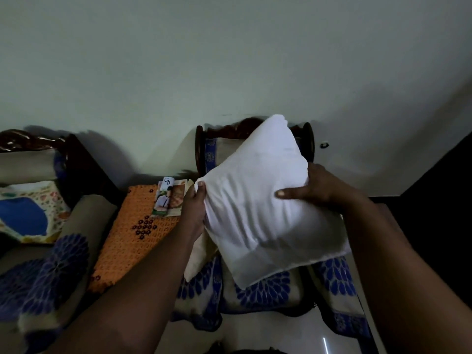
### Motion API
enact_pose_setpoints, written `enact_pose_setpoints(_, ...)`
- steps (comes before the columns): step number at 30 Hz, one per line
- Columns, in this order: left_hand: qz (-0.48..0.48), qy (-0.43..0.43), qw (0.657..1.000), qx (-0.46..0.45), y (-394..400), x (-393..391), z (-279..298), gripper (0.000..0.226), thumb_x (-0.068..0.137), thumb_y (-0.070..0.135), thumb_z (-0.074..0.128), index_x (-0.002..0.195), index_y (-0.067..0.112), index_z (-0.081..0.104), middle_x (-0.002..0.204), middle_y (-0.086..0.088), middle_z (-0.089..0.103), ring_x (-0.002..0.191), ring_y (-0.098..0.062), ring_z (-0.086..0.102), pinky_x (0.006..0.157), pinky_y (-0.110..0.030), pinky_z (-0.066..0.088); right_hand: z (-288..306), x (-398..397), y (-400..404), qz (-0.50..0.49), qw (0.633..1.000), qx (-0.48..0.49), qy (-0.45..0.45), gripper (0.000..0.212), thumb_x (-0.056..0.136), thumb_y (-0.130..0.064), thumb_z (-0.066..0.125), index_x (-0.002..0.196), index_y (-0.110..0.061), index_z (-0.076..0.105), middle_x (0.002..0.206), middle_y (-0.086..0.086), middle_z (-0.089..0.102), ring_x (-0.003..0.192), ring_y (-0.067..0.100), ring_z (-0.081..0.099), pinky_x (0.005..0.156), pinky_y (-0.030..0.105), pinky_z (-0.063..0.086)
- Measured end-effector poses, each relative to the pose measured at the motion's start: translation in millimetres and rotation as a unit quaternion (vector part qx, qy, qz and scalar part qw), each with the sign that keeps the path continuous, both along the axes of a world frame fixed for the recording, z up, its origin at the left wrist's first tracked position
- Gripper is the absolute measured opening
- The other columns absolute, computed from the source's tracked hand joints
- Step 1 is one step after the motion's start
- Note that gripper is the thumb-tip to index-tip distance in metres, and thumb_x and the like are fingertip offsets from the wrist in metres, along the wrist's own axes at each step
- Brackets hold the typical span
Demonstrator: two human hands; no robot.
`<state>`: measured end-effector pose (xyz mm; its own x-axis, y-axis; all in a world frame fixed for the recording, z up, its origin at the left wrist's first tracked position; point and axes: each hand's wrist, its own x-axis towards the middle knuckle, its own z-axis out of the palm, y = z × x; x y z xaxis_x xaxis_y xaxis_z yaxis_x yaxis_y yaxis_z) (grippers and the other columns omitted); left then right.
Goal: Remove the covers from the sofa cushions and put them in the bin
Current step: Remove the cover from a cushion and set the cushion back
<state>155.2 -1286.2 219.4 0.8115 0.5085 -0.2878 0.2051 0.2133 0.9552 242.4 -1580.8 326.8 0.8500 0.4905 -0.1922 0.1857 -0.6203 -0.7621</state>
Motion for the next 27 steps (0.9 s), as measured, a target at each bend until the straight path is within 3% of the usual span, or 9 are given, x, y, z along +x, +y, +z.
enact_pose_setpoints(4,-0.041,0.021,0.999,-0.024,14,2,3,0.033,0.099,0.048,0.054,0.126,0.03,0.062,0.118,0.004,0.069,0.107,-0.016,0.065,0.087,-0.034,0.054,8,-10,16,-0.083,0.995,0.028,-0.052,0.117,0.05,-0.065,0.093,0.148,-0.034,0.036,0.138,-0.018,0.053,0.121,0.007,0.054,0.1,0.036,0.047)
enact_pose_setpoints(8,-0.089,0.061,0.994,0.007,53,9,-5,0.053,0.08,0.046,0.072,0.128,0.024,0.067,0.128,-0.005,0.068,0.116,-0.023,0.063,0.101,-0.044,0.048,1,-37,11,-0.122,0.979,0.093,-0.132,0.093,0.067,-0.039,0.092,0.145,-0.04,0.042,0.136,-0.012,0.06,0.123,0.014,0.057,0.096,0.036,0.048)
enact_pose_setpoints(10,-0.052,0.114,0.988,0.093,73,7,-5,0.066,0.071,0.03,0.077,0.133,0.018,0.061,0.124,-0.012,0.065,0.107,-0.026,0.064,0.093,-0.04,0.053,-7,-54,3,-0.132,0.971,0.13,-0.151,0.082,0.071,-0.035,0.09,0.141,-0.04,0.048,0.131,-0.015,0.063,0.119,0.01,0.059,0.095,0.032,0.048)
enact_pose_setpoints(13,-0.048,0.147,0.952,0.263,88,7,4,0.042,0.077,0.011,0.074,0.119,0.009,0.069,0.107,-0.014,0.069,0.09,-0.025,0.066,0.069,-0.027,0.05,-25,-68,-7,-0.144,0.972,0.124,-0.141,0.078,0.074,-0.033,0.089,0.141,-0.038,0.05,0.133,-0.011,0.063,0.12,0.009,0.058,0.098,0.032,0.046)
enact_pose_setpoints(17,-0.089,0.129,0.907,0.392,81,13,11,0.022,0.087,0.022,0.074,0.104,0.008,0.077,0.105,-0.01,0.074,0.096,-0.024,0.067,0.079,-0.025,0.046,-30,-85,0,-0.092,0.977,0.111,-0.158,0.074,0.076,-0.026,0.088,0.138,-0.036,0.05,0.126,-0.01,0.063,0.116,0.007,0.057,0.09,0.013,0.042)
enact_pose_setpoints(19,-0.069,0.113,0.913,0.385,73,14,15,0.021,0.093,0.025,0.068,0.104,0.009,0.075,0.105,-0.012,0.073,0.098,-0.027,0.067,0.082,-0.032,0.05,-29,-94,11,-0.083,0.978,0.114,-0.151,0.071,0.079,-0.026,0.085,0.139,-0.033,0.049,0.121,-0.025,0.058,0.111,-0.007,0.052,0.082,0.003,0.038)
enact_pose_setpoints(21,-0.051,0.077,0.934,0.346,64,14,24,0.018,0.097,0.02,0.061,0.108,0.01,0.072,0.107,-0.009,0.07,0.104,-0.03,0.065,0.084,-0.035,0.05,-30,-103,20,-0.084,0.976,0.109,-0.168,0.074,0.081,-0.031,0.083,0.145,-0.028,0.047,0.117,-0.036,0.05,0.11,-0.009,0.048,0.085,0.013,0.041)
enact_pose_setpoints(24,-0.045,0.034,0.967,0.247,62,16,38,0.028,0.101,0.011,0.053,0.126,0.016,0.064,0.127,-0.003,0.062,0.12,-0.03,0.059,0.092,-0.037,0.051,-30,-112,18,-0.071,0.971,0.08,-0.215,0.076,0.081,-0.034,0.082,0.147,-0.025,0.046,0.115,-0.032,0.048,0.111,0.002,0.052,0.079,0.021,0.038)
enact_pose_setpoints(27,-0.074,0.001,0.979,0.192,64,17,49,0.048,0.102,0.007,0.053,0.147,0.024,0.049,0.152,-0.007,0.047,0.132,-0.018,0.05,0.093,-0.023,0.046,-26,-116,11,-0.059,0.97,0.038,-0.232,0.078,0.081,-0.038,0.082,0.148,-0.033,0.043,0.125,-0.028,0.052,0.109,0.008,0.052,0.07,0.017,0.031)
